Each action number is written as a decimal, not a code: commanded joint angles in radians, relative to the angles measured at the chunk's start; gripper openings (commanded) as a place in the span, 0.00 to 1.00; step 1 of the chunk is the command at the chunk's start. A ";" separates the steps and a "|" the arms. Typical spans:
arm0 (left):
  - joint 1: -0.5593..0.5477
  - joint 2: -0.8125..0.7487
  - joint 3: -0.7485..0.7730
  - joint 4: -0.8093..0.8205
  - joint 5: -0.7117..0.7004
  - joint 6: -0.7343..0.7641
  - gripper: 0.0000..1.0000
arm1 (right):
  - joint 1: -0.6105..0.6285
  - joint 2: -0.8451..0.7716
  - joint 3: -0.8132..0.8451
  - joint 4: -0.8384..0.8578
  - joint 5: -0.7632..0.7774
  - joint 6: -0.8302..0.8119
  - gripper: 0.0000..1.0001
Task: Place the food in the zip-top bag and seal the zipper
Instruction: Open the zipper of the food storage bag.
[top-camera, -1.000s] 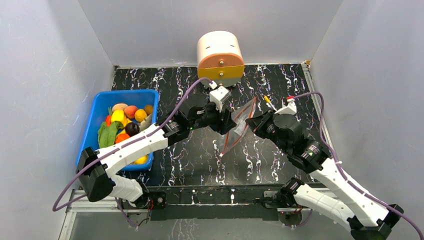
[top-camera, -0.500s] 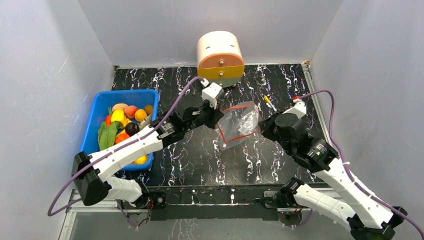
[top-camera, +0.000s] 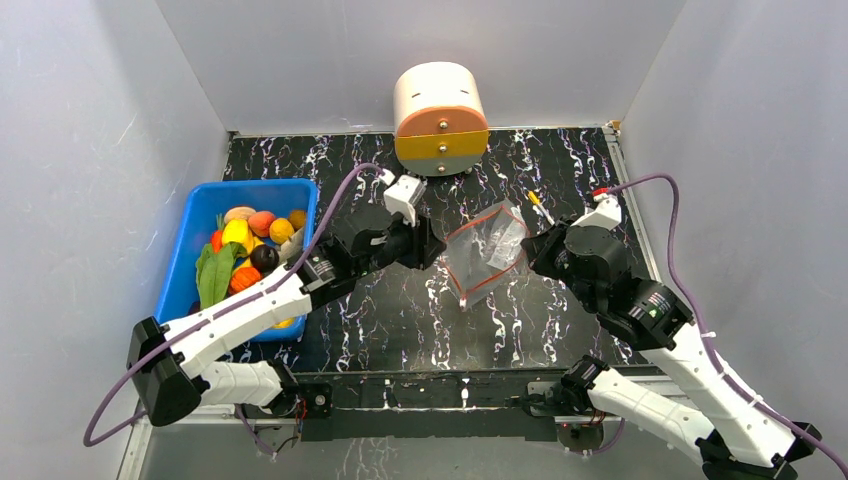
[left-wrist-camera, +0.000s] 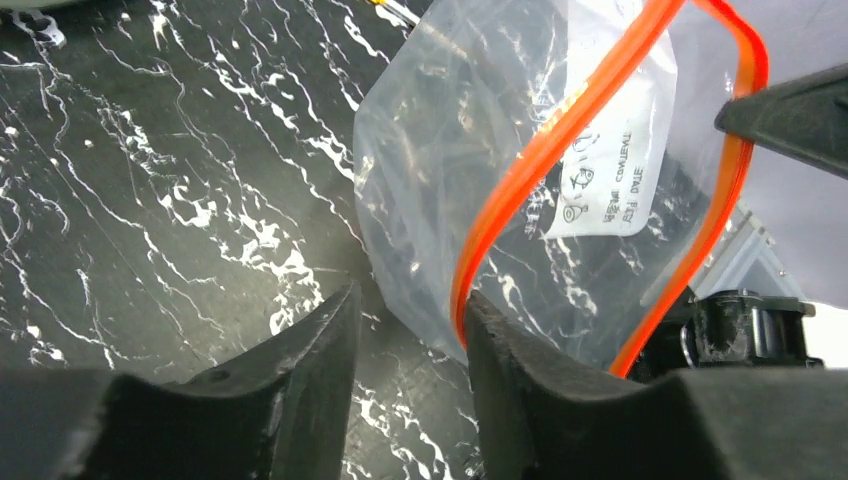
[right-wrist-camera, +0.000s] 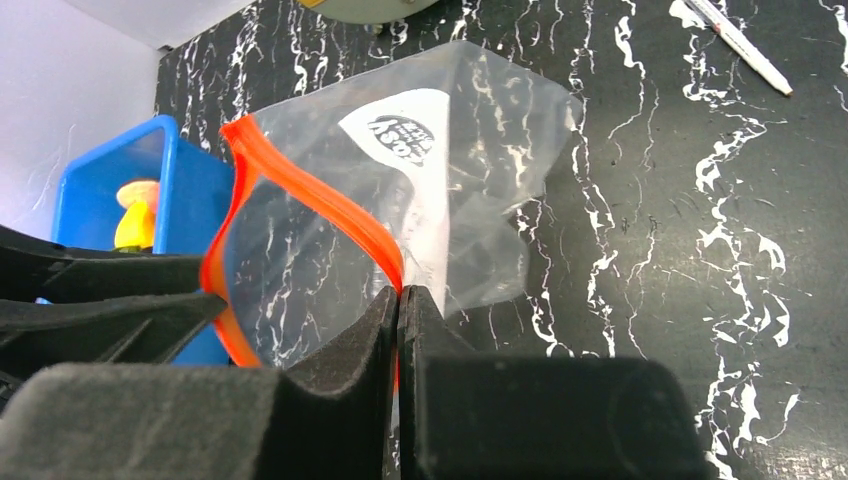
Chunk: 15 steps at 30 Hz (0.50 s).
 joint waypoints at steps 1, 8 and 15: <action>-0.003 -0.087 -0.049 0.047 0.052 -0.085 0.50 | 0.001 -0.010 0.037 0.058 -0.038 -0.048 0.00; -0.002 -0.105 -0.074 0.016 0.046 -0.071 0.72 | 0.002 0.033 0.162 -0.166 0.096 -0.064 0.00; -0.001 -0.072 -0.043 -0.143 -0.084 -0.045 0.98 | 0.001 0.113 0.363 -0.360 0.230 -0.082 0.00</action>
